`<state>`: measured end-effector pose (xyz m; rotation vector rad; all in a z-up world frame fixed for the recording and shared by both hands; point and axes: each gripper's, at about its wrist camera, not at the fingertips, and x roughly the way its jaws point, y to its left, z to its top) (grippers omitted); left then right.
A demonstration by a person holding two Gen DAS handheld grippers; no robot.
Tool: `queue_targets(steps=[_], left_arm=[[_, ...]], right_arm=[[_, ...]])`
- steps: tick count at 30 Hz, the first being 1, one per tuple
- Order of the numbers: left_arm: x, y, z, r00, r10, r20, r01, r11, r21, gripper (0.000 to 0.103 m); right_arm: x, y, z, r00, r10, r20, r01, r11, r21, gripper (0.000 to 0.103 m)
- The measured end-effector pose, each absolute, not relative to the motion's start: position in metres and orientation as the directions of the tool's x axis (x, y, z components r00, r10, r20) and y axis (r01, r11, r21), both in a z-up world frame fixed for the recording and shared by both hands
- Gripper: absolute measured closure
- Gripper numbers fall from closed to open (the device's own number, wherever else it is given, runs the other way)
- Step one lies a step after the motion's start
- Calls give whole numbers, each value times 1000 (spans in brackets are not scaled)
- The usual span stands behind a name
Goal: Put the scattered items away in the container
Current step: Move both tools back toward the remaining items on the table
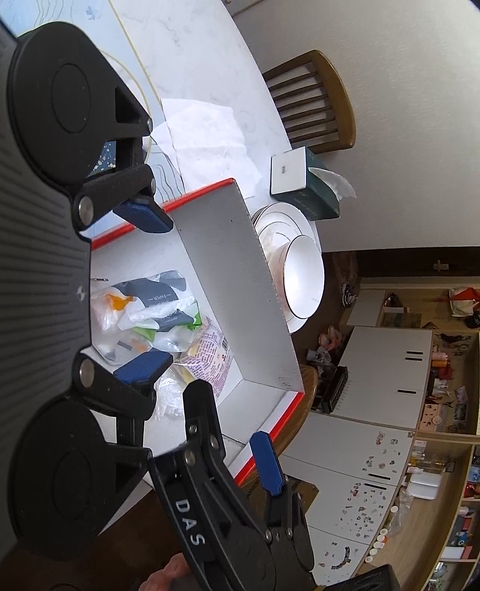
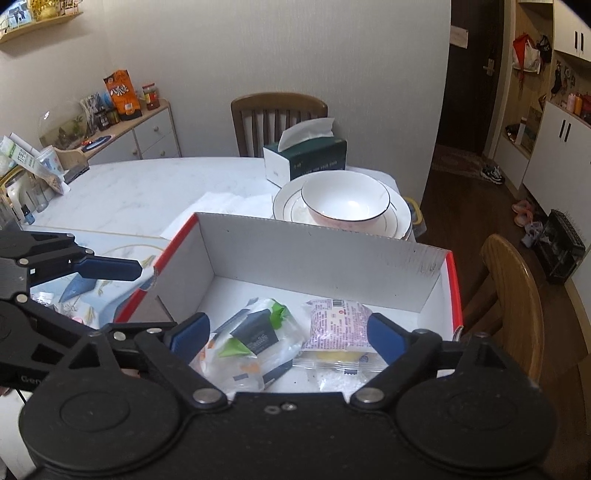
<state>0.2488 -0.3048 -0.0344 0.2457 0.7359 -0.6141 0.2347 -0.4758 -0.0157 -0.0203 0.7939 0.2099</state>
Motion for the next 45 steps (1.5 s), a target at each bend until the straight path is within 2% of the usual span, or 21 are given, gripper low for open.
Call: queue_targets(steps=[4, 11, 16, 22, 36, 45], left_arm=[[247, -298, -33, 582, -432, -689, 595, 804, -2, 31], [239, -278, -27, 606, -432, -668, 571, 821, -13, 20], [233, -256, -24, 620, -426, -658, 551, 834, -21, 18], [227, -223, -18, 641, -430, -635, 522, 852, -50, 4], [204, -129, -6, 692, -412, -593, 460, 885, -79, 3], [192, -71, -11, 694, -387, -607, 433, 898, -78, 3]], right_arm=[[226, -476, -11, 703, 181, -688, -179, 981, 75, 8], [212, -470, -1, 730, 180, -660, -156, 983, 97, 6], [202, -457, 3, 743, 179, -645, -141, 984, 111, 6], [191, -433, 8, 756, 178, -630, -133, 984, 119, 5], [171, -349, 11, 757, 191, -625, -145, 981, 125, 5], [160, -296, 7, 753, 190, -630, -149, 982, 119, 5]])
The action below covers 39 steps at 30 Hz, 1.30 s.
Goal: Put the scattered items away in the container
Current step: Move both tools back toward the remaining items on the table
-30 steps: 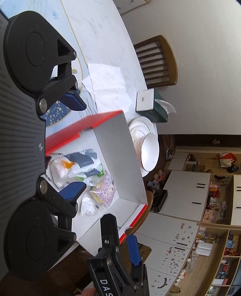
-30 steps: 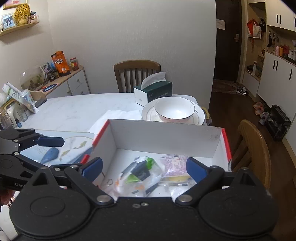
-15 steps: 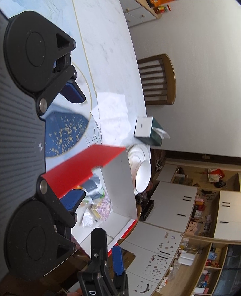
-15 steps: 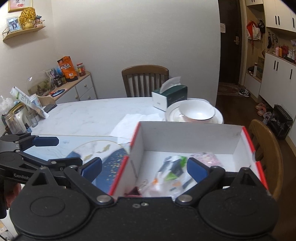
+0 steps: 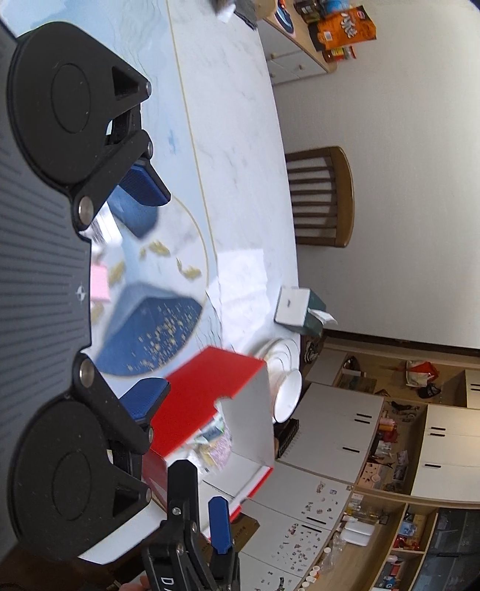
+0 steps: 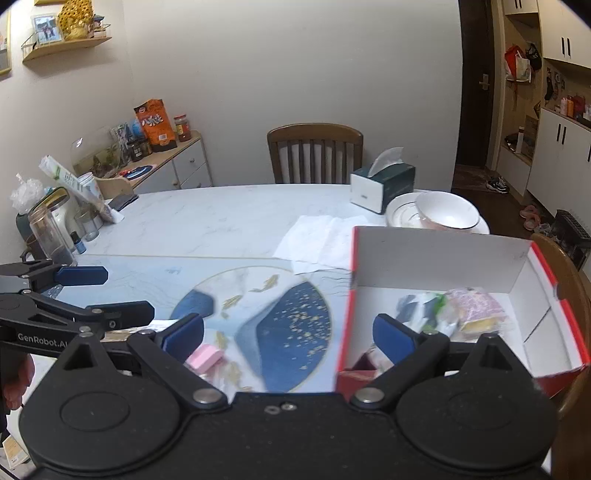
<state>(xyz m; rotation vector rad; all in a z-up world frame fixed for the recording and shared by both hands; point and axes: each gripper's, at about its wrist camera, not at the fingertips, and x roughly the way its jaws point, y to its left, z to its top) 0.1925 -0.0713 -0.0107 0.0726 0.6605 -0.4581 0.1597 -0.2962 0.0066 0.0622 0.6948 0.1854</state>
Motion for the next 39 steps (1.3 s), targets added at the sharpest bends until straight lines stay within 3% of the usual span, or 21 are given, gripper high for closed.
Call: queue_targets(steps=[17, 24, 39], left_arm=[[179, 16, -43, 698, -301, -649, 346, 936, -63, 3], [185, 33, -70, 680, -227, -697, 307, 952, -11, 3], [207, 38, -102, 639, -160, -752, 211, 977, -29, 3]], right_arm=[[152, -223, -18, 724, 170, -668, -161, 984, 77, 5], [161, -201, -35, 697, 166, -698, -167, 984, 66, 5], [199, -149, -60, 646, 182, -741, -196, 978, 70, 7]])
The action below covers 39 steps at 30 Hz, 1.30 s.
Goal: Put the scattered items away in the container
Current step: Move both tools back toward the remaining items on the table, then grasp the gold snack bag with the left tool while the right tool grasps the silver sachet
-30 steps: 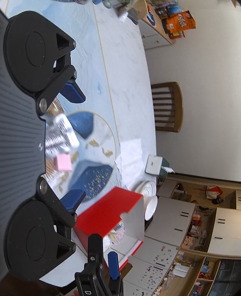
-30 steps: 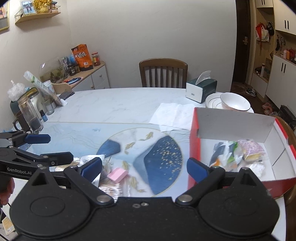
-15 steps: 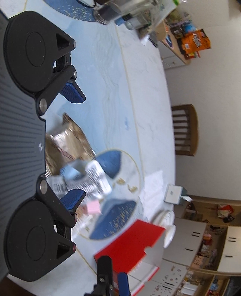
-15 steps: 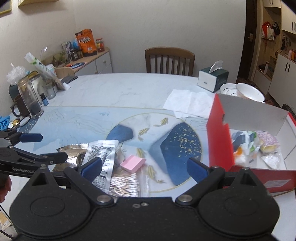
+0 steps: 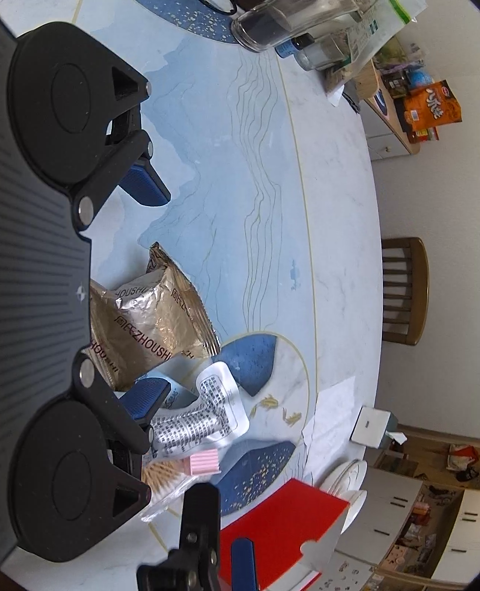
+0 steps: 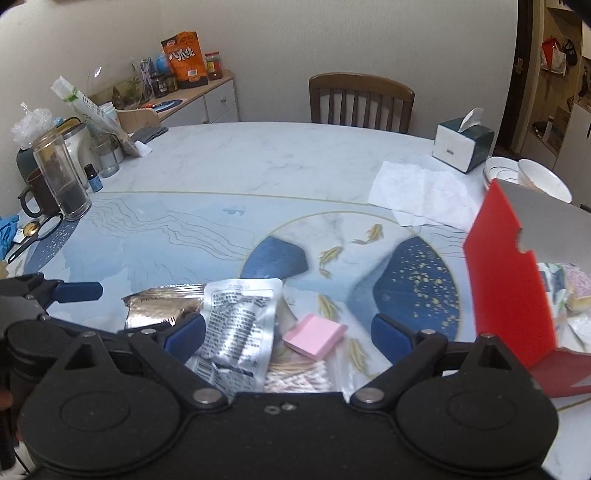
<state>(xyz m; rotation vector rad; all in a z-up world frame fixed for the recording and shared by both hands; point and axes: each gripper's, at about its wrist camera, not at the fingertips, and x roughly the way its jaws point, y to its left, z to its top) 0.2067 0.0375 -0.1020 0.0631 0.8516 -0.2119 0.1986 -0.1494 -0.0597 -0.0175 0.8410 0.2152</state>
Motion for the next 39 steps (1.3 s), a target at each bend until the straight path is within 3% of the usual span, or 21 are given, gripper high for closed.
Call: queue_targets(steps=[16, 19, 27, 33, 39], left_arm=[[215, 36, -115, 619, -181, -764, 218, 974, -54, 4], [216, 39, -118, 606, -196, -771, 216, 973, -78, 4], [220, 41, -119, 577, -254, -777, 235, 962, -140, 19], [220, 46, -118, 569, -294, -768, 241, 953, -186, 29], [219, 50, -116, 567, -327, -756, 248, 943, -223, 41]], right_arm=[[225, -112, -86, 583, 161, -797, -169, 983, 75, 11], [229, -111, -90, 565, 151, -811, -153, 985, 77, 19], [236, -115, -97, 527, 174, -832, -134, 984, 121, 26], [237, -112, -95, 515, 201, -833, -151, 978, 143, 44], [237, -114, -91, 518, 206, -830, -155, 977, 146, 45]])
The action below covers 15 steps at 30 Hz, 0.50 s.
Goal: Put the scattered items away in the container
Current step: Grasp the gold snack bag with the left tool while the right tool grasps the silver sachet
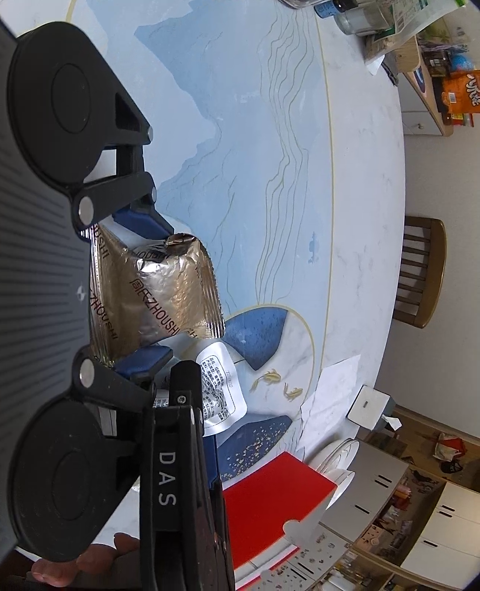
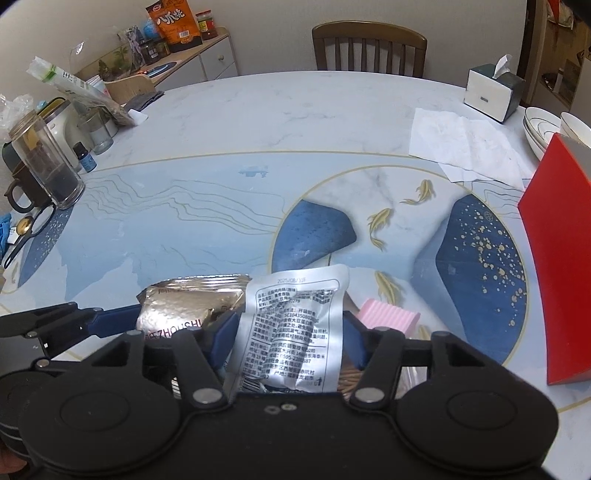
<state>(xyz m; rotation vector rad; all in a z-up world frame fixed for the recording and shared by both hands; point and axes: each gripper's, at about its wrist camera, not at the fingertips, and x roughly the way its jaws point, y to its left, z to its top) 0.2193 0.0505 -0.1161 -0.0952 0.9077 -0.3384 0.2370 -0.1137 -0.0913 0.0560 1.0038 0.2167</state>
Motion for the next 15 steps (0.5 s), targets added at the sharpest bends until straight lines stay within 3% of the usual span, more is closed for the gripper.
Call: queue_targets(steps=[8, 15], left_arm=[[218, 56, -115, 562, -355, -747, 248, 934, -257, 55], [214, 62, -113, 570, -368, -734, 237, 930, -283, 58]], right_arm=[[232, -125, -81, 528, 230, -817, -144, 973, 181, 45], [222, -139, -67, 548, 248, -799, -131, 969, 210, 45]])
